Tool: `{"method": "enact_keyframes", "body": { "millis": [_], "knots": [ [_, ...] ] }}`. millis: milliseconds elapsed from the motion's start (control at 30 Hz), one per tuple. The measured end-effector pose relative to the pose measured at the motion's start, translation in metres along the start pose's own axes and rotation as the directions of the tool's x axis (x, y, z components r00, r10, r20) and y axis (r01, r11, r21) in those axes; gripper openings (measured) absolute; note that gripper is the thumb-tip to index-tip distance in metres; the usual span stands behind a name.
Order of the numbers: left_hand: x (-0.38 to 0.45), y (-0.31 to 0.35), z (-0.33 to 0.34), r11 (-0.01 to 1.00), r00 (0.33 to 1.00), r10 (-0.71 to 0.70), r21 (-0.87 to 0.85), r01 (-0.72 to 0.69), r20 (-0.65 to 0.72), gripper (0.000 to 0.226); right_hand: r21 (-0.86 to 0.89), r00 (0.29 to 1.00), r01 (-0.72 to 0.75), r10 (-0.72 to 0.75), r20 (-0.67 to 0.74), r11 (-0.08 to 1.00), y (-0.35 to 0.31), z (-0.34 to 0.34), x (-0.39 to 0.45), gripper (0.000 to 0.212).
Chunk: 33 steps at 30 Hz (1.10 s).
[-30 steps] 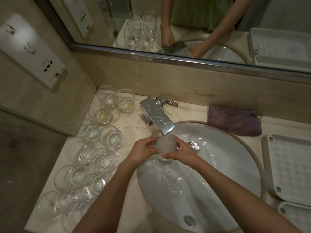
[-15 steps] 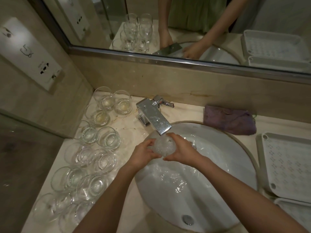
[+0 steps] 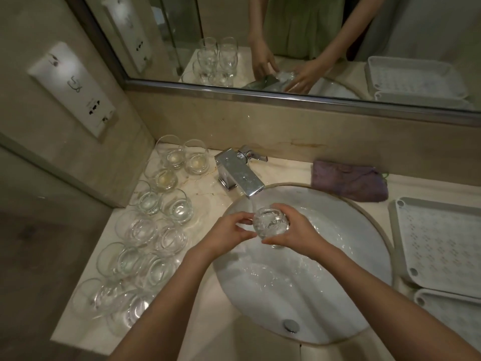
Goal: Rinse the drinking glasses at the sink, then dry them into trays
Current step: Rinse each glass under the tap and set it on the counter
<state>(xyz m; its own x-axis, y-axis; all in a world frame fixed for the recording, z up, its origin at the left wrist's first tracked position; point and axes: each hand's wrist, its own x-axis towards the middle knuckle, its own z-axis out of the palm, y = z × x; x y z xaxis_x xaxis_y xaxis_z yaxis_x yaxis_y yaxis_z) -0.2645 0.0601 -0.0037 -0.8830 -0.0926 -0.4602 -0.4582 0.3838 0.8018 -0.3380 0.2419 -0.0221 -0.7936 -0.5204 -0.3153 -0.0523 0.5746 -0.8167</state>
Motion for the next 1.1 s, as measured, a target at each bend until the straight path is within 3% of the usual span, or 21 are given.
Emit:
{"method": "enact_keyframes", "body": {
  "millis": [267, 400, 600, 833, 933, 1100],
  "knots": [
    [-0.018, 0.03, -0.006, 0.982, 0.998, 0.061, 0.178, -0.065, 0.03, 0.049, -0.298, 0.988, 0.153, -0.143, 0.056, 0.942, -0.028, -0.039, -0.014, 0.086],
    [-0.024, 0.044, -0.008, 0.959, 0.996, 0.079, 0.271, -0.087, 0.04, 0.049, -0.655, 0.986, 0.164, -0.131, 0.099, 0.738, -0.041, -0.056, -0.018, 0.09],
    [-0.027, 0.061, -0.005, 0.902, 0.995, 0.081, 0.421, -0.097, 0.055, 0.052, -0.856, 0.984, 0.172, -0.123, 0.127, 0.487, -0.055, -0.072, -0.033, 0.082],
    [-0.025, 0.083, -0.008, 0.733, 0.99, 0.139, 0.673, -0.104, 0.001, 0.055, -0.98, 0.974, 0.168, -0.171, 0.148, 0.11, -0.091, -0.078, -0.044, 0.072],
    [-0.027, 0.09, -0.014, 0.662, 0.982, 0.185, 0.743, -0.102, -0.031, 0.053, -0.986, 0.959, 0.164, -0.238, 0.157, 0.01, -0.106, -0.082, -0.042, 0.067],
    [-0.032, 0.088, -0.026, 0.639, 0.973, 0.219, 0.765, -0.084, -0.076, 0.05, -0.979, 0.93, 0.183, -0.309, 0.201, -0.089, -0.128, -0.082, -0.038, 0.067]
  ]
}}
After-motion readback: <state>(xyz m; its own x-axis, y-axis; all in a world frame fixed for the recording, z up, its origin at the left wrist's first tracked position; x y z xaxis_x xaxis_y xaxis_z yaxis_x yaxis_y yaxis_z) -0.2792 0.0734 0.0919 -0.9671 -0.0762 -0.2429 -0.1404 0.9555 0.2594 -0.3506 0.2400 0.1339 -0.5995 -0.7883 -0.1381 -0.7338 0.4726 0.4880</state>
